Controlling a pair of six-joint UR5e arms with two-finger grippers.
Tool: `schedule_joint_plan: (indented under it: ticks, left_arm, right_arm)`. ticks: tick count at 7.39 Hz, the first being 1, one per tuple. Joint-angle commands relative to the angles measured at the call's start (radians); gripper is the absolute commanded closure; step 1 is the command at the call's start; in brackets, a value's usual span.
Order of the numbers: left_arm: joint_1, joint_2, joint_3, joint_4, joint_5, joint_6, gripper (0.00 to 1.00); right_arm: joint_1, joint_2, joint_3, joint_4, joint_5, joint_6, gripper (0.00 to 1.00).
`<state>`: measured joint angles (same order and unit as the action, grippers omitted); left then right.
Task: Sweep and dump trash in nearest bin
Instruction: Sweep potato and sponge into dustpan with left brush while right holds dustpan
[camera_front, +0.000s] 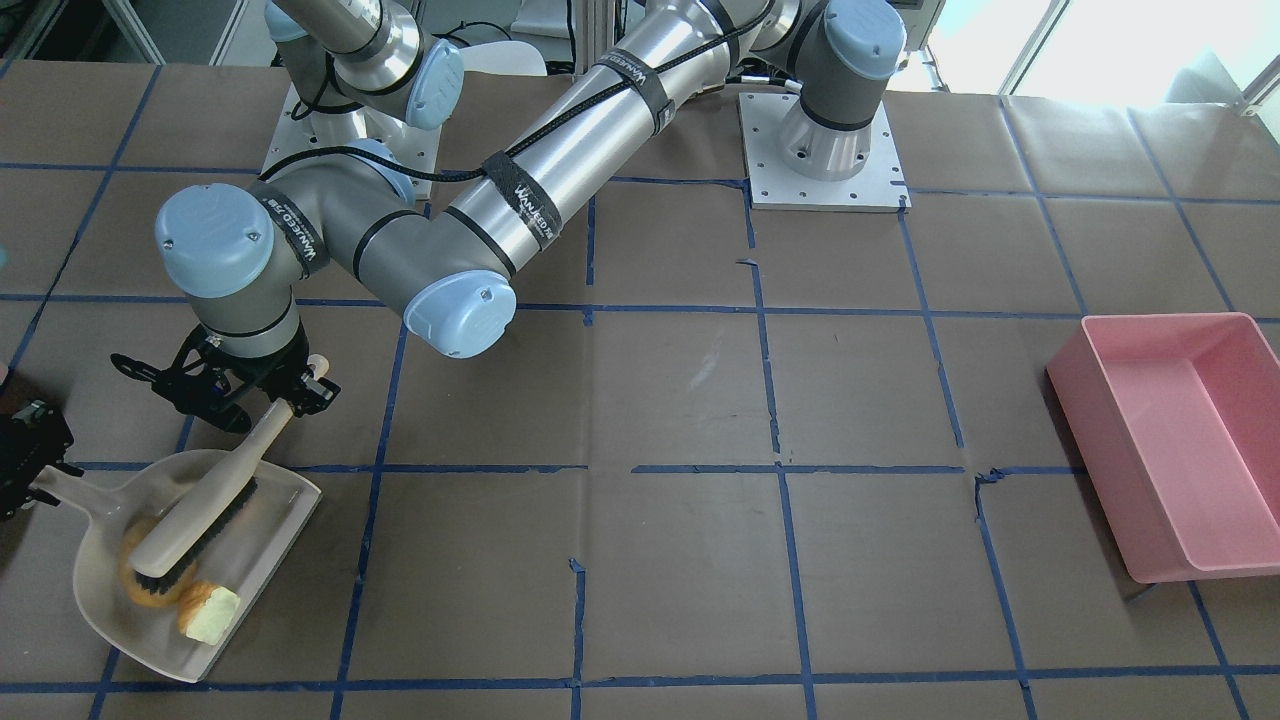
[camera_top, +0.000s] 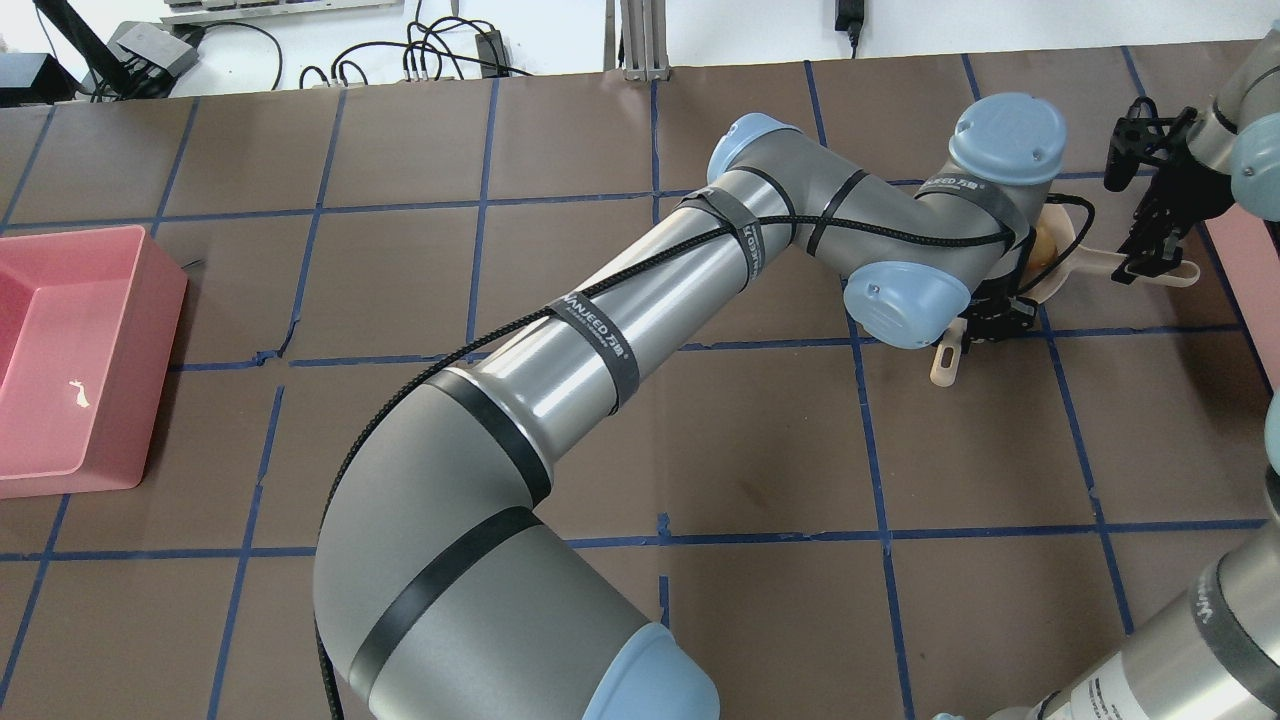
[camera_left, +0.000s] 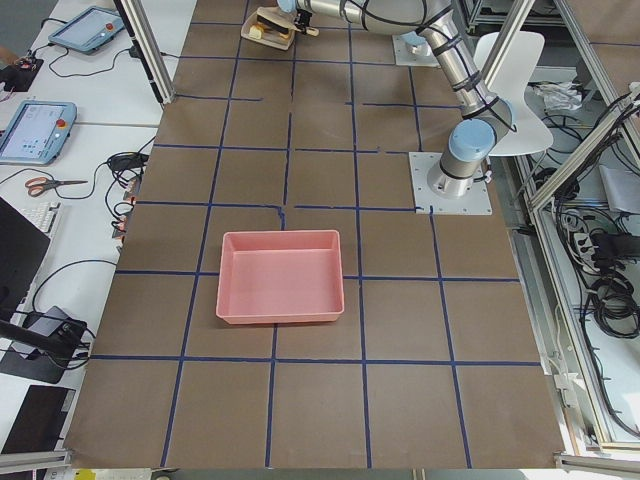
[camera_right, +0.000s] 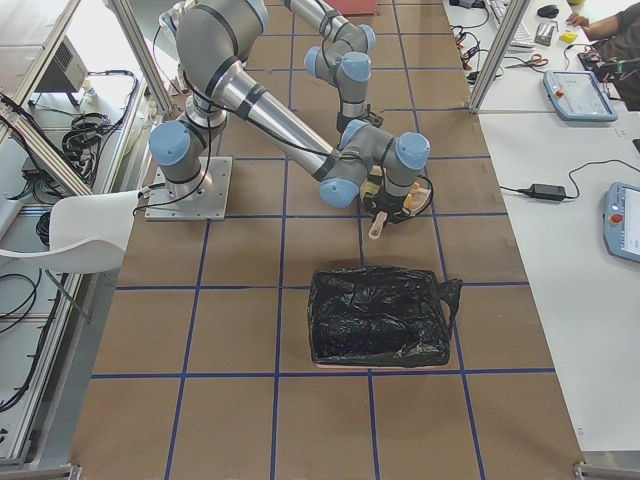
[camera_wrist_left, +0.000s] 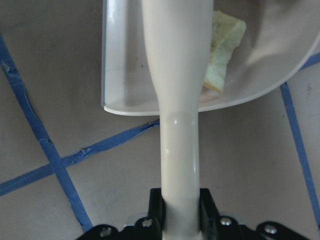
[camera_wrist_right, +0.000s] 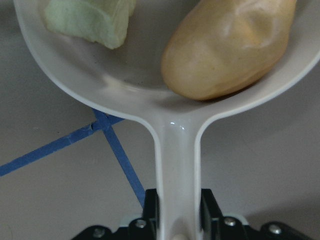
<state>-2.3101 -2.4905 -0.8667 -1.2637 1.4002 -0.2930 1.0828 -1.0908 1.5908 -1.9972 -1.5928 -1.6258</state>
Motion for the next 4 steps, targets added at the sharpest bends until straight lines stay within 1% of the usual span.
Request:
schedule_joint_plan:
  ticks: [1, 2, 3, 4]
  left_arm:
    - [-0.002, 0.107, -0.035, -0.118, 0.023, 0.005, 1.0]
    - [-0.002, 0.192, -0.085, -0.172, 0.028, -0.014, 1.0]
    - [0.015, 0.262, -0.168, -0.228, 0.031, -0.024, 0.99]
    - [0.041, 0.338, -0.292, -0.259, 0.033, -0.028, 1.0]
  right_arm:
    - [-0.001, 0.0, -0.002, 0.0, 0.016, -0.002, 0.79]
    - [-0.003, 0.0, -0.002, 0.0, 0.019, -0.002, 0.79]
    - [-0.004, -0.004, -0.005, 0.0, 0.043, -0.002, 0.79]
    - [-0.006, -0.012, -0.006, -0.012, 0.071, 0.0, 0.79]
